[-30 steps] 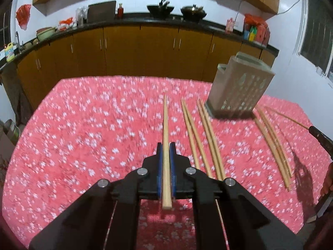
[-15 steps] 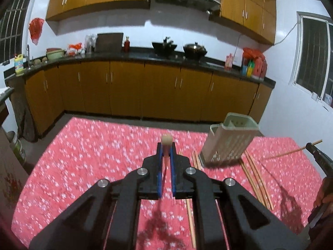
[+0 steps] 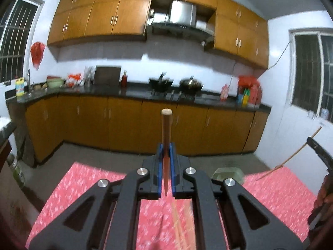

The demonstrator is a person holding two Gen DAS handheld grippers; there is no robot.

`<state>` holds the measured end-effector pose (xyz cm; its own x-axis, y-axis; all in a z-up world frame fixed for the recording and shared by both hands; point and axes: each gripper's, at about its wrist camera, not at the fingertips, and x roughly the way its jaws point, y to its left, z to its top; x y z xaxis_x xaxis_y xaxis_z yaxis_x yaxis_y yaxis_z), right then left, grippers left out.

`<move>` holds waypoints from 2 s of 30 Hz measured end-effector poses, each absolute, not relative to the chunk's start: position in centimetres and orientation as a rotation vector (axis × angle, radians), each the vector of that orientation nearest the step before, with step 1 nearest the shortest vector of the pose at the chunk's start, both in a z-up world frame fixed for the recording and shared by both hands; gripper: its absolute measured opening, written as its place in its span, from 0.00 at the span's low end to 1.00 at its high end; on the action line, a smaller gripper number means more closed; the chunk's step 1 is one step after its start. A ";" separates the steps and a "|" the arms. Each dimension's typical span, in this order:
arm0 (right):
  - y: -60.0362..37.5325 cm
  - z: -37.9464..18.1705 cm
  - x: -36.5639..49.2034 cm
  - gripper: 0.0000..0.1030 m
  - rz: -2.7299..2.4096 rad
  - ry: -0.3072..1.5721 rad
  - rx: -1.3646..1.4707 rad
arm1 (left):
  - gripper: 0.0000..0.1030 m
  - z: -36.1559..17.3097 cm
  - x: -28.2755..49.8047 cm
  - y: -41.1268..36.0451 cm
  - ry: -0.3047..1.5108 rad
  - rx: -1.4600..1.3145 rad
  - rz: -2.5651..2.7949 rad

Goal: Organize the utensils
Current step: 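Lift the chopstick upright with the right tool and carry it over the holder, then open the right tool to drop the chopstick into the holder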

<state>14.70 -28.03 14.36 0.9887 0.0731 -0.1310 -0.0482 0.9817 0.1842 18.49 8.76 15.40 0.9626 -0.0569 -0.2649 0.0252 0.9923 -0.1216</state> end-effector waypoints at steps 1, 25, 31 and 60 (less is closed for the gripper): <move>-28.0 15.0 14.7 0.07 0.079 0.122 0.199 | 0.07 16.5 18.3 8.3 0.241 -0.127 -0.060; -23.4 12.0 20.2 0.07 0.221 0.267 0.190 | 0.07 11.9 24.6 -0.4 0.275 -0.162 -0.204; -22.7 10.6 21.0 0.08 0.228 0.317 0.177 | 0.07 10.2 26.0 -0.7 0.330 -0.150 -0.189; -27.5 -3.3 18.7 0.24 0.045 0.699 0.117 | 0.31 -1.2 19.5 8.6 0.616 -0.182 -0.002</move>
